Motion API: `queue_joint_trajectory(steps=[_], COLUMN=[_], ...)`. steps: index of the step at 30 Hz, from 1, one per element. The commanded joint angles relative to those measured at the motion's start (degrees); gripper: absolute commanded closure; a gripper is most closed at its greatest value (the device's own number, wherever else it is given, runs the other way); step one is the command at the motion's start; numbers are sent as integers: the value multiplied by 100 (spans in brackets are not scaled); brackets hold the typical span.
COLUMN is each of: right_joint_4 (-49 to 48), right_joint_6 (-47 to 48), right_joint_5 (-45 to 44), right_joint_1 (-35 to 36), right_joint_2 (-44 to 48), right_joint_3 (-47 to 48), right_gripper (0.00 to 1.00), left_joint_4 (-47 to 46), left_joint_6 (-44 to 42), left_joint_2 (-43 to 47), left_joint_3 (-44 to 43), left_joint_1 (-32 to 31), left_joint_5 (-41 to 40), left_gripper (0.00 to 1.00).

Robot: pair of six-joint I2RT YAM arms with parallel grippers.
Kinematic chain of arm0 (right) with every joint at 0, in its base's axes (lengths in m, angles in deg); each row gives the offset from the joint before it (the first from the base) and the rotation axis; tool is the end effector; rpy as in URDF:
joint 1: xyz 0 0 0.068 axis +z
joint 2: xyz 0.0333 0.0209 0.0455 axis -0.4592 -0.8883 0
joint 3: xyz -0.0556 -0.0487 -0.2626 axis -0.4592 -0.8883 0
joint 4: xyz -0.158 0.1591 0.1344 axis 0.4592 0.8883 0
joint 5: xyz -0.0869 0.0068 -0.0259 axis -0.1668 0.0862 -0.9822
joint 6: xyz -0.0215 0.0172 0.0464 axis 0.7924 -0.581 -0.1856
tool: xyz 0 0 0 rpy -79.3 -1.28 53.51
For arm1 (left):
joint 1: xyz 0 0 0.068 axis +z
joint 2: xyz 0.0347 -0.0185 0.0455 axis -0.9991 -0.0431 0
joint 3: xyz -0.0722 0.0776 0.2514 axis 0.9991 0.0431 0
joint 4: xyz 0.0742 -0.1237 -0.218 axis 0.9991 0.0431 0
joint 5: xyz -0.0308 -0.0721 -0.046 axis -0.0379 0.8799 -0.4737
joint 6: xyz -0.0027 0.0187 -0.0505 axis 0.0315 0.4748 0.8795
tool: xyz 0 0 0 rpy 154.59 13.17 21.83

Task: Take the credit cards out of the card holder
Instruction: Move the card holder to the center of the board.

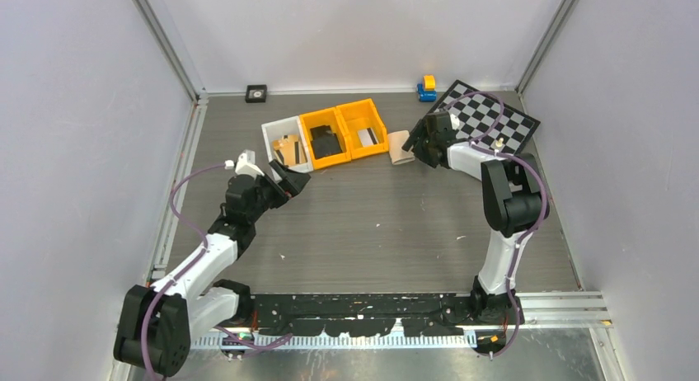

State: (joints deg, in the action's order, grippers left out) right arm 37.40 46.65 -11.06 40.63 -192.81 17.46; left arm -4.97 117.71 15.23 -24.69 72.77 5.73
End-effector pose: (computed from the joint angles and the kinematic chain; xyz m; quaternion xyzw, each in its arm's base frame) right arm 0.3970 0.0923 0.1714 0.2229 0.8915 0.1614 0.3600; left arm 0.2092 -0.0607 0.2174 -0.2047 0.7754 -0.3730 0.4666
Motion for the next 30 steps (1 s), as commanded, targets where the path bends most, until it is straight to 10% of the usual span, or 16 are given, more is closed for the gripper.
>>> queue_joint_trajectory(steps=[1, 11, 20, 22, 24, 30], right_joint_4=[198, -176, -493, -413, -305, 565], right_joint_6=[163, 63, -130, -87, -70, 162], right_joint_5=[-14, 151, 259, 8, -163, -385], right_joint_1=[-10, -2, 258, 319, 318, 321], right_joint_2=[-270, 40, 1508, 1693, 1599, 683], right_joint_3=[351, 39, -1022, -1055, -912, 197], right_gripper=[30, 99, 100, 79, 34, 20], left_joint_4=[140, -33, -150, -155, -159, -167], left_joint_6=[-4, 52, 43, 39, 20, -10], left_joint_2=[-76, -429, -602, -603, -590, -578], left_joint_3=[-327, -382, -436, -427, -429, -424], left_joint_1=[25, 26, 26, 26, 26, 22], left_joint_5=[100, 334, 604, 596, 596, 589], left_gripper=[6, 11, 12, 12, 12, 12])
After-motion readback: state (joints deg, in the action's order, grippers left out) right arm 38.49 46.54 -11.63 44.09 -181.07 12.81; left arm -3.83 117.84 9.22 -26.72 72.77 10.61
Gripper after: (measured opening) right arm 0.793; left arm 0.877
